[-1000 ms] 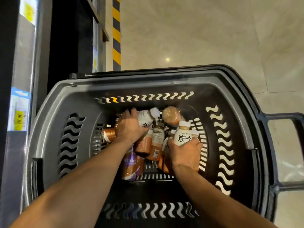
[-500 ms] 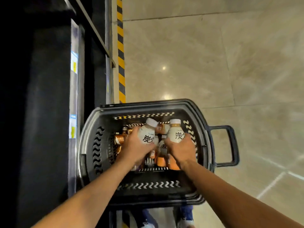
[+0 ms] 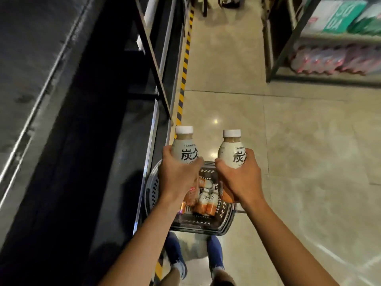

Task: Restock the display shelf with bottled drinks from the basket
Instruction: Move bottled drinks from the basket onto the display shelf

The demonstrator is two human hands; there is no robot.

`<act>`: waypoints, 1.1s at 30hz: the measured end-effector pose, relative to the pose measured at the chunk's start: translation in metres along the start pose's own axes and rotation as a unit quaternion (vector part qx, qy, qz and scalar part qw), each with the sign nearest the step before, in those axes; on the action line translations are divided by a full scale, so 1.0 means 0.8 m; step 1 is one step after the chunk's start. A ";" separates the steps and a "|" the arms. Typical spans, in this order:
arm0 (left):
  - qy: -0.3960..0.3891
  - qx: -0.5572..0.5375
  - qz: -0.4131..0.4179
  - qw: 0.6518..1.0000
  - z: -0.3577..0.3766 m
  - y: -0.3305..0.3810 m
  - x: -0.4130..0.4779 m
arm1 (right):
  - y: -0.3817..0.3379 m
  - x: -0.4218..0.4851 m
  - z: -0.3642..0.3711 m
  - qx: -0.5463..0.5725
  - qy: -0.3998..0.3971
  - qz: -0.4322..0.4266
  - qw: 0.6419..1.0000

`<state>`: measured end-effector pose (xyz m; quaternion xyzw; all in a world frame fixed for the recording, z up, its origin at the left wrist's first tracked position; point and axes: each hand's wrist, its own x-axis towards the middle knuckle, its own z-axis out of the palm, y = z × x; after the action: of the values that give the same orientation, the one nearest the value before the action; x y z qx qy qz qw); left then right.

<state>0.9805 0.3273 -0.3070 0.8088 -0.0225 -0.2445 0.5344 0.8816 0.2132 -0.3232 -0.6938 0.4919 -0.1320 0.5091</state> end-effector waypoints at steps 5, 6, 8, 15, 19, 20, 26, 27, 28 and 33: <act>0.068 -0.076 0.028 0.994 -0.079 0.091 -0.094 | -0.101 -0.075 -0.034 0.034 -0.041 -0.100 0.994; 0.093 -0.089 0.038 0.991 -0.098 0.103 -0.117 | -0.121 -0.092 -0.035 0.039 -0.066 -0.127 0.989; 0.149 -0.130 0.056 0.979 -0.129 0.116 -0.163 | -0.156 -0.124 -0.036 0.046 -0.120 -0.173 0.976; 0.378 -0.168 0.061 0.909 -0.247 0.130 -0.331 | -0.250 -0.279 -0.008 0.064 -0.321 -0.311 0.892; 0.491 -0.116 0.052 0.862 -0.310 0.113 -0.434 | -0.275 -0.388 0.009 0.083 -0.425 -0.350 0.831; 0.519 -0.116 0.048 0.845 -0.323 0.107 -0.463 | -0.279 -0.419 0.011 0.085 -0.452 -0.358 0.813; 0.664 -0.116 0.033 0.738 -0.385 0.062 -0.643 | -0.264 -0.610 0.009 0.079 -0.590 -0.397 0.698; 0.680 -0.123 0.029 0.723 -0.393 0.051 -0.672 | -0.256 -0.641 0.009 0.078 -0.605 -0.401 0.683; 0.693 -0.127 0.026 0.709 -0.400 0.040 -0.704 | -0.248 -0.673 0.007 0.079 -0.617 -0.405 0.670; 0.747 -0.116 0.031 0.654 -0.431 -0.016 -0.855 | -0.200 -0.833 -0.011 0.104 -0.659 -0.414 0.619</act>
<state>0.5205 0.8305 0.0429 0.6487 0.3880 0.4581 0.4678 0.6429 0.7522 0.0263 -0.6676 -0.3320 0.1129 0.6568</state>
